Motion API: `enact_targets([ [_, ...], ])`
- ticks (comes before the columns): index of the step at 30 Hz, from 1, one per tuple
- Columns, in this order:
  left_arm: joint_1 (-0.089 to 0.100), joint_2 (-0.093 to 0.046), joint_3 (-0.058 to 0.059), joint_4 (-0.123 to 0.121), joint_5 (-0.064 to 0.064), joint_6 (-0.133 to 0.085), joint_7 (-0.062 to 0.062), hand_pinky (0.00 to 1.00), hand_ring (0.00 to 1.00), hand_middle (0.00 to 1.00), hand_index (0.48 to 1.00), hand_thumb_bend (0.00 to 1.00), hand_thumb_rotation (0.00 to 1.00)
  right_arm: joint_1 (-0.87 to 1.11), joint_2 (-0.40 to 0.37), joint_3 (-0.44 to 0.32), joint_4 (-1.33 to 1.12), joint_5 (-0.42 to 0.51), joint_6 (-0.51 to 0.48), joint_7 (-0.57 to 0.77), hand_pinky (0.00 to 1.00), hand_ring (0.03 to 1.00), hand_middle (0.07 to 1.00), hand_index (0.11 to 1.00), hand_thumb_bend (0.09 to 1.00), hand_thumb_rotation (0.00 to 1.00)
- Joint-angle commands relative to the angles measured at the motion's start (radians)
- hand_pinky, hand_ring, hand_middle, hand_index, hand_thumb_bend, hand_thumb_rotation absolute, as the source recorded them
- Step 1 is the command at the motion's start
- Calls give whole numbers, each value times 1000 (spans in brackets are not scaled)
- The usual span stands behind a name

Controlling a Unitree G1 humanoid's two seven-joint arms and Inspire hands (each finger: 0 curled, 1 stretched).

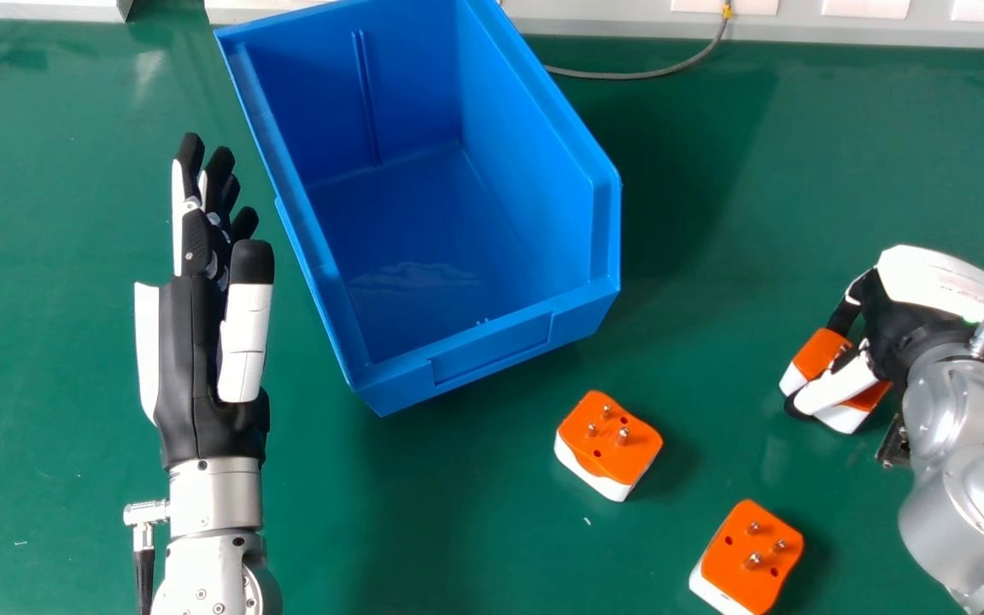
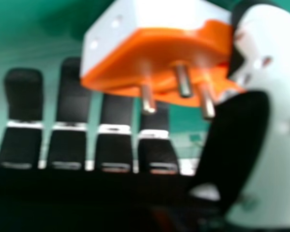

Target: Pick all objects and put in blue box

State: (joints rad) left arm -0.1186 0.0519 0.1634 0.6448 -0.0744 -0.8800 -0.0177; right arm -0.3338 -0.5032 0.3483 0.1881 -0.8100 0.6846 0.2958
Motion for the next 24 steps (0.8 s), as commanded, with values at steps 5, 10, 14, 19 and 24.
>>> enact_targets([
  [5,-6,3,-1,-10,10,-13,1,950,978,975,983,961,910,-36,-4,3,-18,-46,78,3,368,492,573,664,721,406],
  [10,-8,2,-1,-8,11,-15,2,952,979,975,983,961,909,-54,-7,17,-56,-74,141,19,298,412,482,581,601,180],
  [14,-8,2,-2,-6,13,-16,3,951,978,975,983,963,909,-37,-26,19,-127,-96,157,37,268,377,480,547,575,115],
  [19,-9,1,-2,-4,14,-18,3,952,978,975,983,962,910,-90,-34,57,-102,-132,238,145,254,376,469,537,554,73],
  [24,-9,0,-3,-8,14,-19,3,950,977,974,982,962,910,-76,-55,59,-140,-137,219,169,233,380,467,526,541,47],
])
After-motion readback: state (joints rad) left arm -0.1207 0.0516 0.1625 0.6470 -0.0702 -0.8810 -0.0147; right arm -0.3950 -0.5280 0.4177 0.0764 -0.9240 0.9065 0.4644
